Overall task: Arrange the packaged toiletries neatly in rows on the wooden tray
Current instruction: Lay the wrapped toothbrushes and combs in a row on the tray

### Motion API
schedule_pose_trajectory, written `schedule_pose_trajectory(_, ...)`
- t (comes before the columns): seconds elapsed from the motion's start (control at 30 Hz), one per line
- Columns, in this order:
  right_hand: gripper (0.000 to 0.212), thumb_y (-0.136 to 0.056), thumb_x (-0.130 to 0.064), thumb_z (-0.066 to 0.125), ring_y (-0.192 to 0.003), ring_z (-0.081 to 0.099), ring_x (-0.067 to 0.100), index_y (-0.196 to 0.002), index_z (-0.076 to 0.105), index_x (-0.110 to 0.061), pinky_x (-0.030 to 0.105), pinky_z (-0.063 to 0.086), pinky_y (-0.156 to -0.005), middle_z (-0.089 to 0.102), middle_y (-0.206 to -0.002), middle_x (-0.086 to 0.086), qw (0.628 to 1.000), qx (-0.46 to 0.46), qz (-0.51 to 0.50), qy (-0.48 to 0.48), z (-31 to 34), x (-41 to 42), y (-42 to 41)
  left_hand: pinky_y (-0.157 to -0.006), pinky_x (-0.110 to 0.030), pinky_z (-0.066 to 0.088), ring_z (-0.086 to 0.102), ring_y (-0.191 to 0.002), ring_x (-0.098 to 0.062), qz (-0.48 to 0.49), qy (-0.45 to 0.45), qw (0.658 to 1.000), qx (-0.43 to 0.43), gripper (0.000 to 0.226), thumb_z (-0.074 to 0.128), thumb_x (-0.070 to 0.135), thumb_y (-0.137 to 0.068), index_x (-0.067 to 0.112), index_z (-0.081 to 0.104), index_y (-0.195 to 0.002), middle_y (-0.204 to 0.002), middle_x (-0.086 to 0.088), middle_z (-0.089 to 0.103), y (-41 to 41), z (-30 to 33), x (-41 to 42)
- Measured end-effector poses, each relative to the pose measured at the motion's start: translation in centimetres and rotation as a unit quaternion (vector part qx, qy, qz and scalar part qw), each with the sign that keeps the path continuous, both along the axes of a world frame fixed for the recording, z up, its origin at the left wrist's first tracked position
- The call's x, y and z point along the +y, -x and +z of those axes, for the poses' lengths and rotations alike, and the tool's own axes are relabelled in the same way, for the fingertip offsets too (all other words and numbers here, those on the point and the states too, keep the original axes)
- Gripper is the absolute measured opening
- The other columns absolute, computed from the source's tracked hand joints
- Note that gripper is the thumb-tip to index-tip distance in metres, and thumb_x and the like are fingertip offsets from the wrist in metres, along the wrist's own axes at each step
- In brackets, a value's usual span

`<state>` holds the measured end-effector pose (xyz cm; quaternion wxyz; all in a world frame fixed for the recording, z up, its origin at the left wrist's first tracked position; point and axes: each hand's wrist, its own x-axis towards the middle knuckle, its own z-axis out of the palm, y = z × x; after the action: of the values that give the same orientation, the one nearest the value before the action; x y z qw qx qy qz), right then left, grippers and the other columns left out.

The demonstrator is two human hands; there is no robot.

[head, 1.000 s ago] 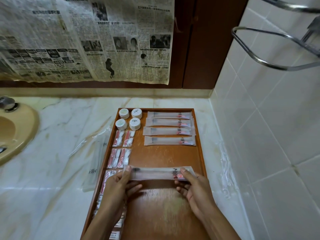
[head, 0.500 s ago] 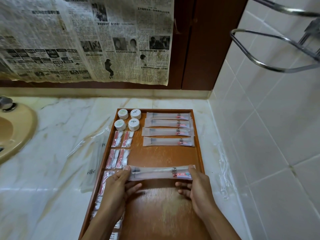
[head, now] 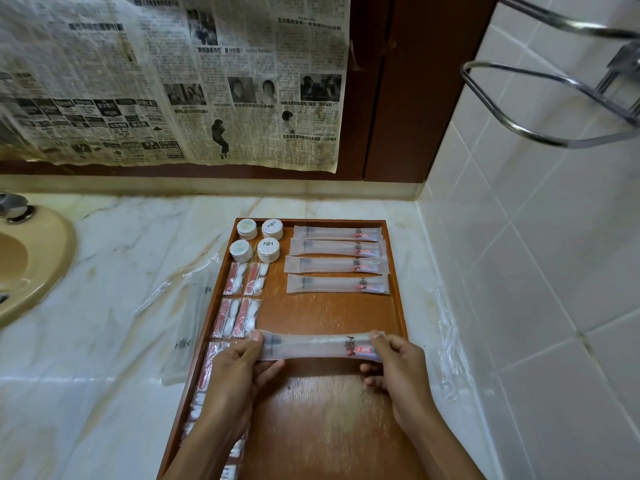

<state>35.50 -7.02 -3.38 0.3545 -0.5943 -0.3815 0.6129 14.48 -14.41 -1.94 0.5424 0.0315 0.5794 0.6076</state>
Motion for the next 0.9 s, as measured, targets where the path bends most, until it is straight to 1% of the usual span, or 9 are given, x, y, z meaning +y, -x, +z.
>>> schedule_pose_trajectory(0.13,0.021,-0.094,-0.024,0.061,-0.058,0.066,0.019,-0.084,0.073,-0.011,0.029,0.053,-0.048,0.073,-0.076,0.004,1.0,0.002,-0.009,-0.007,0.0,0.0,-0.2,-0.064,-0.025,0.061,0.07,-0.08,-0.023,-0.016,-0.014,1.0,0.006,0.026,0.065,0.013,-0.082,-0.009,0.069,-0.096,-0.094,-0.022,0.071,-0.1,0.3,-0.1)
schedule_pose_trajectory(0.23,0.02,-0.095,-0.024,0.06,-0.059,0.066,0.017,-0.087,0.073,-0.011,0.028,0.053,-0.048,0.073,-0.077,0.005,1.0,0.013,-0.009,-0.009,0.1,-0.1,-0.1,-0.059,-0.022,0.059,0.069,-0.073,-0.019,-0.008,-0.007,1.0,0.019,0.018,0.064,0.006,-0.085,-0.01,0.069,-0.093,-0.088,-0.02,0.069,-0.4,0.4,0.0)
schedule_pose_trajectory(0.3,0.019,-0.095,-0.023,0.059,-0.06,0.066,0.017,-0.089,0.072,-0.011,0.028,0.053,-0.049,0.073,-0.079,0.006,1.0,0.023,-0.007,-0.015,0.1,-0.1,0.0,-0.057,-0.021,0.059,0.068,-0.07,-0.017,0.009,0.002,1.0,0.016,0.014,0.063,0.003,-0.087,-0.009,0.069,-0.088,-0.083,-0.018,0.069,-0.5,0.5,0.1)
schedule_pose_trajectory(0.47,0.017,-0.095,-0.019,0.059,-0.06,0.066,0.016,-0.088,0.073,-0.013,0.028,0.054,-0.05,0.074,-0.079,0.004,0.999,0.021,-0.002,-0.038,0.2,0.1,-0.3,-0.054,-0.022,0.059,0.069,-0.066,-0.018,0.032,0.029,0.999,-0.002,0.012,0.063,0.001,-0.087,-0.008,0.07,-0.082,-0.078,-0.017,0.071,-0.6,0.5,0.7)
schedule_pose_trajectory(0.63,0.017,-0.094,-0.017,0.059,-0.059,0.065,0.018,-0.086,0.074,-0.016,0.028,0.054,-0.049,0.073,-0.077,0.005,0.998,0.008,0.002,-0.069,-0.1,0.3,-0.5,-0.048,-0.023,0.057,0.071,-0.061,-0.018,0.063,0.038,0.995,-0.065,0.01,0.058,0.0,-0.091,-0.008,0.063,-0.091,-0.073,-0.016,0.073,-0.6,0.8,1.4)
schedule_pose_trajectory(0.73,0.017,-0.094,-0.015,0.061,-0.057,0.062,0.02,-0.084,0.075,-0.018,0.03,0.052,-0.048,0.072,-0.076,0.008,0.996,0.004,-0.002,-0.091,-0.4,0.4,-0.6,-0.047,-0.024,0.056,0.071,-0.059,-0.018,0.074,0.047,0.993,-0.079,0.01,0.056,0.001,-0.094,-0.007,0.062,-0.094,-0.072,-0.015,0.072,-0.6,0.9,1.7)
schedule_pose_trajectory(0.8,0.016,-0.093,-0.015,0.062,-0.056,0.062,0.02,-0.084,0.075,-0.018,0.029,0.051,-0.047,0.072,-0.077,0.009,0.995,0.012,-0.013,-0.103,-0.5,0.3,-0.7,-0.046,-0.024,0.056,0.071,-0.057,-0.019,0.075,0.055,0.992,-0.087,0.009,0.057,0.001,-0.093,-0.006,0.063,-0.094,-0.077,-0.018,0.07,-0.7,1.0,1.9)
schedule_pose_trajectory(0.9,0.017,-0.093,-0.018,0.062,-0.057,0.063,0.019,-0.082,0.075,-0.019,0.027,0.051,-0.046,0.073,-0.078,0.009,0.994,0.025,-0.022,-0.102,-0.5,0.2,-0.6,-0.047,-0.024,0.056,0.071,-0.057,-0.019,0.075,0.045,0.992,-0.088,0.01,0.057,0.003,-0.094,-0.004,0.063,-0.093,-0.074,-0.018,0.071,-0.8,1.0,1.9)
